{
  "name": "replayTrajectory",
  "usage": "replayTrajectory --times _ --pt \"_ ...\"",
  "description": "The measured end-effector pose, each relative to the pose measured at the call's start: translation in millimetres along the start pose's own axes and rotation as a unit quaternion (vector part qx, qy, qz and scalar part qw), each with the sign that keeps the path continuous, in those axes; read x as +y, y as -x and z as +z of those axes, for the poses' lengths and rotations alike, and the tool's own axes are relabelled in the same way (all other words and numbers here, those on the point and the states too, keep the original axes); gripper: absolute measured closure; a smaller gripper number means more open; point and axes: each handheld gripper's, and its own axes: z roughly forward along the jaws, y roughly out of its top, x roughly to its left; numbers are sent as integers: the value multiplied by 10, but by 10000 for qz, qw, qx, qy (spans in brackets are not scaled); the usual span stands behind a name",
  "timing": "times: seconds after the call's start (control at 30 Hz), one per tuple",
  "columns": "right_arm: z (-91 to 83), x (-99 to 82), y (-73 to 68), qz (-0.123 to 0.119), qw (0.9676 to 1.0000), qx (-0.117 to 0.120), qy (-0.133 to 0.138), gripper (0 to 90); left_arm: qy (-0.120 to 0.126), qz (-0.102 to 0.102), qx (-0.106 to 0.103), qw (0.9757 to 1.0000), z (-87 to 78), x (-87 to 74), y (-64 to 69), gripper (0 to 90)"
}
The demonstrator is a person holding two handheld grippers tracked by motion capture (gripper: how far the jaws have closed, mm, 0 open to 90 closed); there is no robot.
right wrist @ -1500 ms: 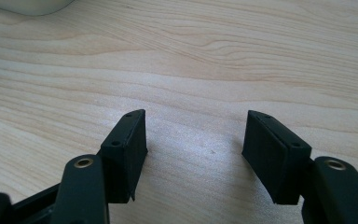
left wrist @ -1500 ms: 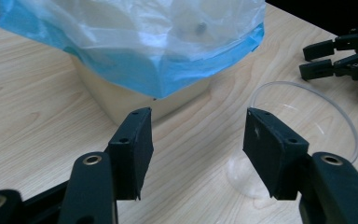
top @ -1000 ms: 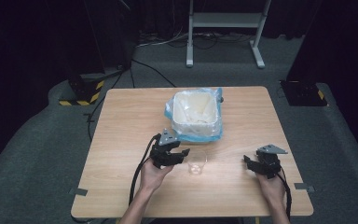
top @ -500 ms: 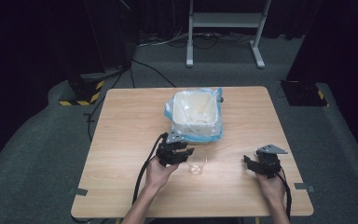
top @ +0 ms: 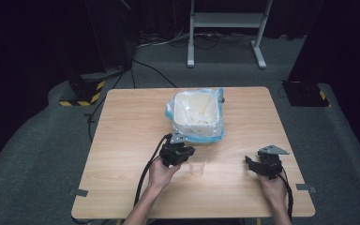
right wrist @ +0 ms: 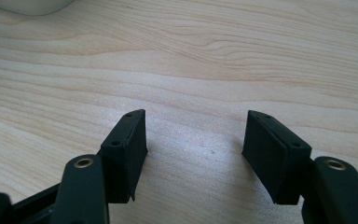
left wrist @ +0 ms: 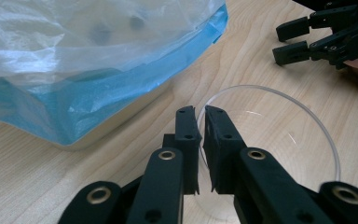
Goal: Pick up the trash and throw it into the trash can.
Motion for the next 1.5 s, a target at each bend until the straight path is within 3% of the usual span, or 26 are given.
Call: replayTrajectory --times 0.57,0.8,1.23,1.5 --pt "0 0 -1 3 10000 1 0 390 243 -66 122 9996 -205 77 -75 855" --pt "0 0 0 2 10000 2 0 390 362 -166 38 9992 -307 135 -117 856" --pt "0 0 0 -4 10000 4 -3 387 452 -24 78 9989 -527 386 -130 857" --pt "0 0 -1 -1 10000 4 -5 386 559 -52 -30 9984 -619 560 -177 858"
